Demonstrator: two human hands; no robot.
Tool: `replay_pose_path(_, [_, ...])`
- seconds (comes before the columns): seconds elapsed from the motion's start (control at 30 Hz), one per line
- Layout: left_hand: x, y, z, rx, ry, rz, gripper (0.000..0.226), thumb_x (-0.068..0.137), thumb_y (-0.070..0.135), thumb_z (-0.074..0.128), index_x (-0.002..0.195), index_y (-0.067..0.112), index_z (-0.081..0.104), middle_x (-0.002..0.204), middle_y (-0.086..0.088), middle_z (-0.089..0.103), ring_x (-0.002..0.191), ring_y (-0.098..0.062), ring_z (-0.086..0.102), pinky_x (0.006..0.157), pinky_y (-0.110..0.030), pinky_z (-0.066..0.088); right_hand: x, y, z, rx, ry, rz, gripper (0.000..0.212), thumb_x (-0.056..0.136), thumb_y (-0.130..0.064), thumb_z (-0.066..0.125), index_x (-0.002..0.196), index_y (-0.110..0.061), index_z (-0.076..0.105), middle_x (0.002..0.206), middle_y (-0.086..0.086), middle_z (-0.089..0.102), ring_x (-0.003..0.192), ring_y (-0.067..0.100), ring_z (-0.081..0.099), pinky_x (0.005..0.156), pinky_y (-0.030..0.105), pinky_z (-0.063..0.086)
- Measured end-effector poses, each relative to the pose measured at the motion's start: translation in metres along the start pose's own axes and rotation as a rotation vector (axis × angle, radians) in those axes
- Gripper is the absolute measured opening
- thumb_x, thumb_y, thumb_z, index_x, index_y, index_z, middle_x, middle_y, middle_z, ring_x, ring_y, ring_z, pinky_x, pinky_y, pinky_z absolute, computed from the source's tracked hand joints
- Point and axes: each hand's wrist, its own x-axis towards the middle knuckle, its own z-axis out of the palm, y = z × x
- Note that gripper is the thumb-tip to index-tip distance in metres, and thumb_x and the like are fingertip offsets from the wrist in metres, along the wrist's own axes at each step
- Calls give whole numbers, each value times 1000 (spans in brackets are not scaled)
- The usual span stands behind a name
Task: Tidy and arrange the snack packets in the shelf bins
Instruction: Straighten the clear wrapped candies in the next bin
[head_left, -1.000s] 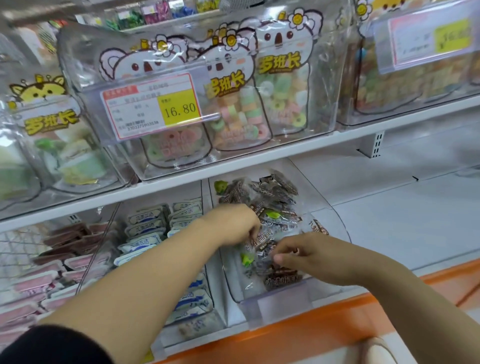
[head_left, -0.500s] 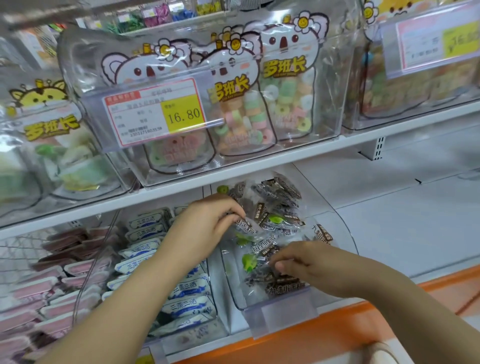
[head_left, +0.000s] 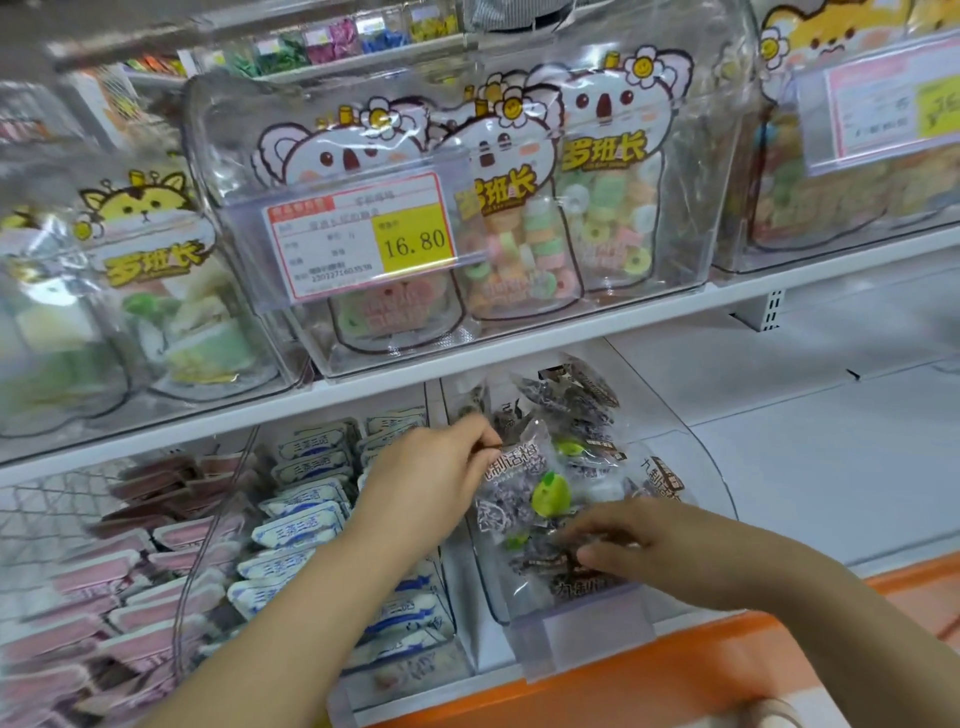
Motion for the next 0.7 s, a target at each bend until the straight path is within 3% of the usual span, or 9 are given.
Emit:
replay_pose_path(0.13, [0,15,7,91,-189,115,17,97,39,43,109,31,51,86,8,65,81,-14,60,73,-27,46,-1,-3,-3,51,-17,-2,30,97,-46,41,125,-40,50,117,-18,58,104,0,54,90,21,43])
replay_pose_path(0.27, [14,18,6,108,-332,133,15,97,36,47,112,33,49,97,6,67,86,-17,59,77,-33,48,4,2,2,88,53,5,21,94,-50,43,107,-35,48,86,-15,56,77,2,52,75,26,43])
replay_pose_path(0.37, [17,11,4,80,-478,108,43,96,23,49,134,42,41,117,7,64,92,-13,59,87,-35,50,6,0,7,95,84,6,21,95,-49,42,102,-30,46,90,-9,58,77,6,52,73,26,43])
replay_pose_path(0.47, [11,19,4,177,-620,150,55,96,13,46,138,46,36,127,10,60,110,-12,53,112,-34,27,4,-5,9,20,57,-14,22,97,-45,42,105,-27,49,83,-8,55,73,7,50,67,25,39])
replay_pose_path(0.53, [11,27,2,252,-707,163,59,95,10,42,141,46,32,127,5,60,119,-15,48,117,-39,8,-4,-6,3,-8,88,-15,24,96,-45,44,107,-28,57,81,-9,57,71,7,51,67,26,40])
replay_pose_path(0.57, [12,31,-1,242,-742,148,59,95,10,40,142,46,31,124,5,61,116,-16,49,116,-39,9,-10,-6,-3,16,154,-14,22,96,-43,46,107,-30,60,80,-11,59,69,5,52,64,23,41])
replay_pose_path(0.63, [15,33,-7,185,-785,125,55,96,12,38,140,46,35,117,10,61,98,-12,50,108,-33,25,-22,0,-18,86,376,-5,16,95,-36,50,102,-33,64,77,-16,62,64,-1,56,58,13,42])
replay_pose_path(0.7, [18,33,-12,132,-749,109,50,96,16,40,136,45,42,128,10,57,99,-11,53,96,-27,38,-30,11,-29,96,637,8,13,94,-29,54,98,-33,66,77,-25,61,69,-3,58,61,6,42])
